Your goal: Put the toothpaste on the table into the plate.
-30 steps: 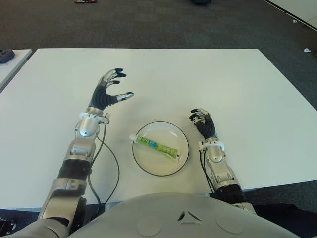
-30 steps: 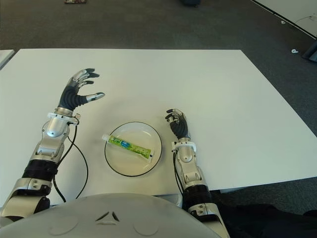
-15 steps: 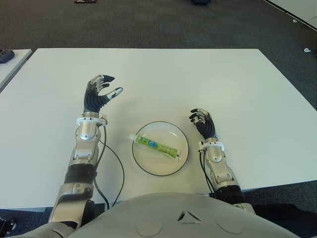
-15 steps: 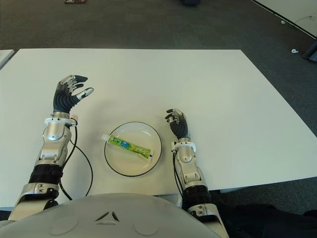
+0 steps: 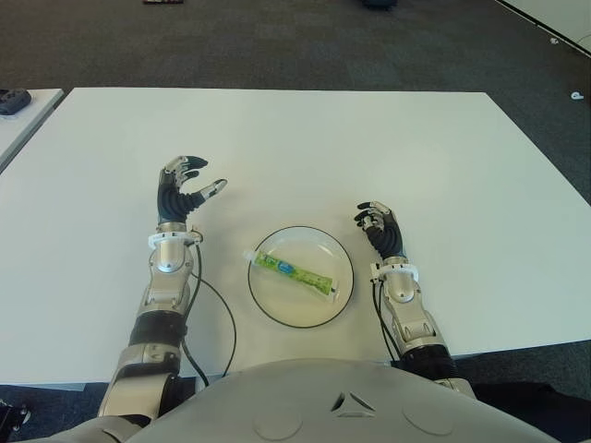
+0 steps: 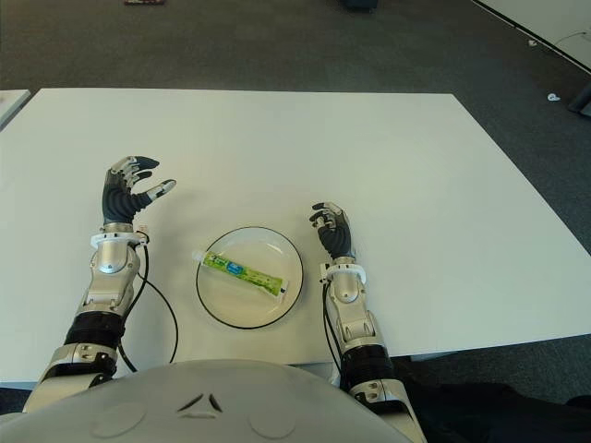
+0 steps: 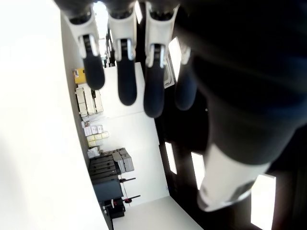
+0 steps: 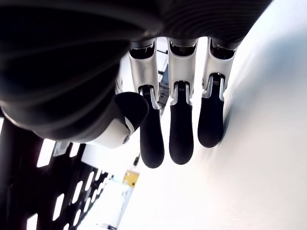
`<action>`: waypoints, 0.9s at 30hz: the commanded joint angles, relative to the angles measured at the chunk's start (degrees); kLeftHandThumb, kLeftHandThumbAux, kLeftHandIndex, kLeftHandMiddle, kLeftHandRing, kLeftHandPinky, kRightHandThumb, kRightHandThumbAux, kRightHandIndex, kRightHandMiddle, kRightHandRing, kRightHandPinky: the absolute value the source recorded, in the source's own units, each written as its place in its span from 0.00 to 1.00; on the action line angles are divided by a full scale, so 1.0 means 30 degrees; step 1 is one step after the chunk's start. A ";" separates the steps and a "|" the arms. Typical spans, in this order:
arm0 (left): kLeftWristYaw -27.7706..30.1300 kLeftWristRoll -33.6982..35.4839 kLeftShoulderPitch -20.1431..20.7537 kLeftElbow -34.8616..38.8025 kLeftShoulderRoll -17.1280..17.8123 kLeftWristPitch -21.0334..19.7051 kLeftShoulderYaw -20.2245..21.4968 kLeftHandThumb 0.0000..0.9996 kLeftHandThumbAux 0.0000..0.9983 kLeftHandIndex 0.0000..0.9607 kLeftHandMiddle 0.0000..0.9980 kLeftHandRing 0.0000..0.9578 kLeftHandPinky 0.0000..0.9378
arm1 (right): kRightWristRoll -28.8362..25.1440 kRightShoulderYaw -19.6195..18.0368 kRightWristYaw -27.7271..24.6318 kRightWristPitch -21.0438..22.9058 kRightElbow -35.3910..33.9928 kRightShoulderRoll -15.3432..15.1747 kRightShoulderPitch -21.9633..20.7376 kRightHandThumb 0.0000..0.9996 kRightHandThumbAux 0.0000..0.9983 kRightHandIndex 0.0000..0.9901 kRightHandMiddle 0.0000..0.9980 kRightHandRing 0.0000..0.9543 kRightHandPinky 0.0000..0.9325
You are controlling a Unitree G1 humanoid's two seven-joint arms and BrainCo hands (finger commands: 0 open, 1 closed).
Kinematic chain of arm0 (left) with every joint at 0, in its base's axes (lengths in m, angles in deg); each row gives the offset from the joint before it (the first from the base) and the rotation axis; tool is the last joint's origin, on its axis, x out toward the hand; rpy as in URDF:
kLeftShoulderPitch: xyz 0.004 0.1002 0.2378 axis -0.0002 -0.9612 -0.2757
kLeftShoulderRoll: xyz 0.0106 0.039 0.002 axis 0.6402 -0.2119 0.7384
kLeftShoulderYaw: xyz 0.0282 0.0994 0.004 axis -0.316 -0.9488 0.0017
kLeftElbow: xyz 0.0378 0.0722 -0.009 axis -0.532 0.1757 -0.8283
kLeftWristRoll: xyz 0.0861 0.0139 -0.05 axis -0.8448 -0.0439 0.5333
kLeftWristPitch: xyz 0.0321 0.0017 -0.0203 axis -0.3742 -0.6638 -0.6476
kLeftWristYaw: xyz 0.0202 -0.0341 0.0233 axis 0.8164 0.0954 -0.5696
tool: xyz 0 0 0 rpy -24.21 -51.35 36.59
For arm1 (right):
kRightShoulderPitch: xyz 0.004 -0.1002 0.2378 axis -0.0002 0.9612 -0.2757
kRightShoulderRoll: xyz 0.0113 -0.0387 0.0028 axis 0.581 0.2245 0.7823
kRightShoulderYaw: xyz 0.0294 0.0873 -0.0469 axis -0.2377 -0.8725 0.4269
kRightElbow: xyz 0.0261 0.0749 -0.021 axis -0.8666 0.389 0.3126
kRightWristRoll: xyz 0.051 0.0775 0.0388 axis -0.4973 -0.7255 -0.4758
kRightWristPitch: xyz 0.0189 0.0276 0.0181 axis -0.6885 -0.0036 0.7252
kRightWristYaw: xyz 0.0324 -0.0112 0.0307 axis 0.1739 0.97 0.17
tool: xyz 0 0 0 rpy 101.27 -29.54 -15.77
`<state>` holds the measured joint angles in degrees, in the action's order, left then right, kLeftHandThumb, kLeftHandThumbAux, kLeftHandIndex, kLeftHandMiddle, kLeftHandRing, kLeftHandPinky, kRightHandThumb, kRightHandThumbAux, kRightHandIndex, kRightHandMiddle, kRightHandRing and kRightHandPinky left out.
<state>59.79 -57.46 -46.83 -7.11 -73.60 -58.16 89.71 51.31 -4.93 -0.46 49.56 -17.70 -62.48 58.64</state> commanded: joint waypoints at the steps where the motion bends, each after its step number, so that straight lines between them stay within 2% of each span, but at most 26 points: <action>1: -0.0667 -0.0526 -0.0011 -0.1185 -0.0196 0.0532 -0.0134 0.00 0.95 0.66 0.64 0.63 0.57 | -0.0119 -0.0061 0.0131 -0.0127 0.0379 0.0146 -0.0139 0.83 0.70 0.36 0.52 0.53 0.48; 5: -0.1026 -0.0844 0.0028 -0.1843 -0.0248 0.0643 -0.0271 0.00 0.99 0.66 0.65 0.66 0.61 | -0.0209 -0.0090 0.0172 -0.0263 0.0608 0.0174 -0.0266 0.83 0.70 0.36 0.52 0.53 0.50; 10: -0.1303 -0.1356 -0.0214 -0.2145 -0.0410 0.0065 -0.0608 0.00 1.00 0.67 0.68 0.69 0.62 | -0.0271 -0.0139 0.0320 -0.0436 0.0820 0.0281 -0.0383 0.83 0.70 0.36 0.52 0.54 0.50; 11: -0.1324 -0.1414 -0.0249 -0.2154 -0.0433 -0.0003 -0.0643 0.25 0.90 0.59 0.67 0.69 0.62 | -0.0275 -0.0143 0.0343 -0.0464 0.0840 0.0293 -0.0393 0.83 0.70 0.36 0.52 0.54 0.49; 13: -0.1352 -0.1532 -0.0341 -0.2086 -0.0481 -0.0270 -0.0751 0.47 0.81 0.52 0.67 0.69 0.63 | -0.0273 -0.0153 0.0415 -0.0465 0.0821 0.0345 -0.0413 0.83 0.70 0.36 0.52 0.54 0.48; 15: -0.1252 -0.1620 -0.0500 -0.2022 -0.0530 -0.0564 -0.0941 0.60 0.76 0.48 0.67 0.69 0.64 | -0.0304 -0.0187 0.0521 -0.0457 0.0759 0.0444 -0.0419 0.83 0.70 0.36 0.53 0.54 0.46; 20: -0.1018 -0.1583 -0.0739 -0.1958 -0.0607 -0.0775 -0.1219 0.68 0.73 0.46 0.67 0.68 0.63 | -0.0320 -0.0236 0.0656 -0.0446 0.0700 0.0552 -0.0427 0.83 0.70 0.36 0.53 0.53 0.43; 27: -0.0865 -0.1698 -0.1043 -0.2348 -0.0545 -0.0907 -0.1703 0.70 0.72 0.46 0.67 0.69 0.65 | -0.0432 -0.0294 0.0706 -0.0513 0.0683 0.0639 -0.0427 0.83 0.70 0.36 0.54 0.54 0.43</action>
<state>56.44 -61.94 -49.42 -12.75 -75.30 -59.91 85.30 50.45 -5.46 1.49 48.37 -15.93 -60.86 57.93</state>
